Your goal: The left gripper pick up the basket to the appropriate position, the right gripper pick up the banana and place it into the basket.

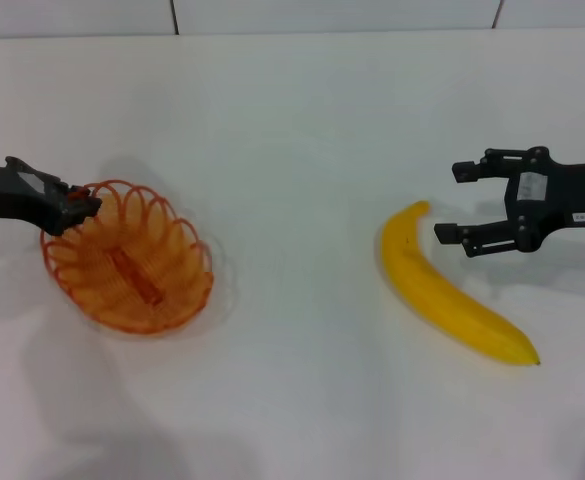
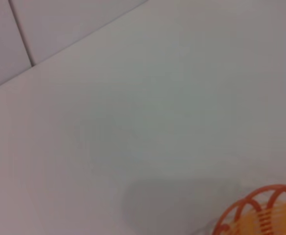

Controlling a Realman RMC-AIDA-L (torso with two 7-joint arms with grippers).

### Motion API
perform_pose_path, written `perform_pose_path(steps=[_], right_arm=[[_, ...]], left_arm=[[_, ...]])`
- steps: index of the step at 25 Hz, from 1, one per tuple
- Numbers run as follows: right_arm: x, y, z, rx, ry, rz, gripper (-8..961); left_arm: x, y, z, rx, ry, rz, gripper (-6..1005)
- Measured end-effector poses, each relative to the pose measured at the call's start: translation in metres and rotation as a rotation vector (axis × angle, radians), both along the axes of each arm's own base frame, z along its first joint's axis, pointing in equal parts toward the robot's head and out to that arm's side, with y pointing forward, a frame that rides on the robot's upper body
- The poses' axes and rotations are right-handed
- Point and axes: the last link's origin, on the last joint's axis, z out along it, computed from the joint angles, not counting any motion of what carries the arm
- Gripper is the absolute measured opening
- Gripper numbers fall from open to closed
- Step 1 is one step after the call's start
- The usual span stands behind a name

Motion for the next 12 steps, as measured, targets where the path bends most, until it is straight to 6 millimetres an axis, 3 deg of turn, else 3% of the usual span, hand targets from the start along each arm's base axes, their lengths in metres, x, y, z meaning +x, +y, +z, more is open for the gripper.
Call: perform_pose_path(steps=[7,12], right_arm=[[0.0005,0.0000,-0.0004,0.001,0.000,-0.003,893],[0.0012,-0.0006,-0.0003,0.001,0.000,-0.005,892]], left_arm=[[0.0006,-0.0007,-0.0003,-0.006,-0.003,-0.001,121],[0.0098,-0.0026,0.0054,-0.018,-0.052,-0.023,117]])
